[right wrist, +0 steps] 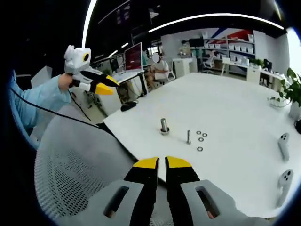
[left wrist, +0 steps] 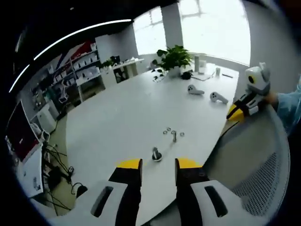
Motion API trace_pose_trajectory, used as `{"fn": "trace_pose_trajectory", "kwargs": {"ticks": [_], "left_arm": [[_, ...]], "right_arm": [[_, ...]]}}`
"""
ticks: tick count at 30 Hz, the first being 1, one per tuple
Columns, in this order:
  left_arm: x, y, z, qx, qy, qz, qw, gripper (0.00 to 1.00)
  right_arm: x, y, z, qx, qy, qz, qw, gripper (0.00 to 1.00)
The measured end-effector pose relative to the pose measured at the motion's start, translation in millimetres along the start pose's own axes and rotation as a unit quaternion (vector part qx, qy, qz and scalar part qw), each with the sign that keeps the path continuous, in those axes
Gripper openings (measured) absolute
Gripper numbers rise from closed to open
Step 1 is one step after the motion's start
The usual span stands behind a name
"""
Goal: Place the washer onto the threaded stud by aligning its center hole with the stud, sliding it down to the base, and recovering from edge contact or off-axis alignment until the washer reaches the visible bottom stop.
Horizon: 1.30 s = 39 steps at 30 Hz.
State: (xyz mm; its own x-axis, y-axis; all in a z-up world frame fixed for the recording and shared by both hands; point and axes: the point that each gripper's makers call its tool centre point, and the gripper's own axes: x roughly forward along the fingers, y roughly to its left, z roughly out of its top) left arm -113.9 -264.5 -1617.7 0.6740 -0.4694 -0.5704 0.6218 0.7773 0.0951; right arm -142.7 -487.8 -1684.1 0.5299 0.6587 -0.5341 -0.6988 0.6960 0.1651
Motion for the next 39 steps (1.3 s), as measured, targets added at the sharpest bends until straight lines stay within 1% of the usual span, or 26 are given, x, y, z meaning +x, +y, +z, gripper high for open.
{"fn": "trace_pose_trajectory", "kwargs": {"ticks": [1, 2, 4, 5, 6, 7, 8, 9, 12, 13, 14, 15, 16, 18, 21, 25, 26, 27, 28, 30, 31, 33, 34, 37, 39], "left_arm": [[-6, 1.8, -0.6, -0.01, -0.009, 0.009, 0.9999, 0.25], [-14, 4.6, -1.6, -0.036, -0.029, 0.023, 0.9987, 0.25], [-22, 8.1, -3.6, -0.06, -0.047, 0.036, 0.9964, 0.25], [-28, 11.2, -3.0, -0.075, -0.07, 0.045, 0.9937, 0.24], [-33, 14.8, -3.1, -0.084, -0.085, 0.056, 0.9913, 0.24], [-39, 20.6, -7.4, -0.101, -0.094, 0.072, 0.9879, 0.24], [-40, 21.5, -8.8, -0.103, -0.097, 0.074, 0.9871, 0.24], [-45, 23.0, -12.0, -0.11, -0.108, 0.078, 0.985, 0.24], [-51, 29.1, -23.3, -0.123, -0.113, 0.088, 0.982, 0.24], [-52, 31.5, -27.0, -0.138, -0.117, 0.09, 0.9794, 0.24], [-52, 32.4, -29.1, -0.148, -0.119, 0.09, 0.9777, 0.24], [-50, 31.9, -29.6, -0.165, -0.13, 0.086, 0.9741, 0.24], [-49, 31.4, -30.6, -0.168, -0.132, 0.082, 0.9735, 0.24], [-44, 30.2, -32.4, -0.166, -0.131, 0.079, 0.974, 0.24], [-30, 25.2, -33.7, -0.161, -0.128, 0.067, 0.9763, 0.22], [-12, 15.8, -28.8, -0.173, -0.131, 0.034, 0.9756, 0.22], [-9, 14.3, -28.2, -0.173, -0.128, 0.032, 0.976, 0.22], [-6, 11.3, -27.3, -0.169, -0.126, 0.027, 0.9772, 0.22], [-2, 6.4, -25.9, -0.149, -0.123, 0.019, 0.981, 0.21], [-2, 8.6, -29.7, -0.126, -0.116, 0.031, 0.9848, 0.18], [-3, 8.5, -29.2, -0.127, -0.119, 0.03, 0.9843, 0.18], [-3, 5.7, -27.6, -0.139, -0.124, 0.018, 0.9824, 0.19], [-2, 4.7, -27.7, -0.135, -0.123, 0.015, 0.983, 0.18], [2, 1.6, -33.5, -0.106, -0.106, 0.015, 0.9886, 0.18], [0, 5.2, -32.6, -0.106, -0.113, 0.02, 0.9877, 0.15]], "right_arm": [[0, 0, -0.2, 0.001, 0.0, 0.0, 1.0, 0.08], [0, 0, -0.3, 0.001, 0.001, -0.001, 1.0, 0.08], [1, 1, -2.0, -0.001, 0.007, 0.002, 1.0, 0.08], [1, 1, -2.3, -0.002, 0.008, 0.003, 1.0, 0.08], [2, 2, -3.5, -0.004, 0.012, 0.005, 0.9999, 0.08], [2, 2, -4.1, -0.005, 0.015, 0.006, 0.9999, 0.08], [2, 2, -4.7, -0.005, 0.017, 0.006, 0.9998, 0.08], [2, 2, -5.2, -0.005, 0.019, 0.006, 0.9998, 0.08], [1, 1, -2.2, -0.001, 0.008, 0.004, 1.0, 0.08], [1, 0, -2.2, 0.004, 0.007, 0.0, 1.0, 0.08], [1, -2, -3.3, 0.009, 0.01, -0.003, 0.9999, 0.08], [1, -3, -5.7, 0.016, 0.016, -0.007, 0.9997, 0.08], [1, -4, -6.7, 0.018, 0.019, -0.009, 0.9996, 0.08], [1, -5, -7.6, 0.022, 0.021, -0.011, 0.9995, 0.08], [1, -8, -11.4, 0.032, 0.031, -0.019, 0.9988, 0.09], [1, -12, -13.8, 0.041, 0.037, -0.029, 0.9981, 0.1], [0, -13, -14.2, 0.042, 0.039, -0.031, 0.9979, 0.1], [0, -13, -14.5, 0.044, 0.039, -0.033, 0.9977, 0.1], [0, -15, -15.0, 0.048, 0.04, -0.038, 0.9973, 0.1], [0, -16, -15.4, 0.048, 0.041, -0.042, 0.9971, 0.1], [0, -15, -16.0, 0.048, 0.043, -0.04, 0.9971, 0.1], [1, -15, -17.4, 0.046, 0.048, -0.039, 0.997, 0.1], [0, -15, -17.4, 0.047, 0.048, -0.04, 0.9969, 0.1], [0, -18, -15.1, 0.051, 0.04, -0.048, 0.9967, 0.1], [0, -18, -14.7, 0.052, 0.039, -0.049, 0.9967, 0.1]]}}
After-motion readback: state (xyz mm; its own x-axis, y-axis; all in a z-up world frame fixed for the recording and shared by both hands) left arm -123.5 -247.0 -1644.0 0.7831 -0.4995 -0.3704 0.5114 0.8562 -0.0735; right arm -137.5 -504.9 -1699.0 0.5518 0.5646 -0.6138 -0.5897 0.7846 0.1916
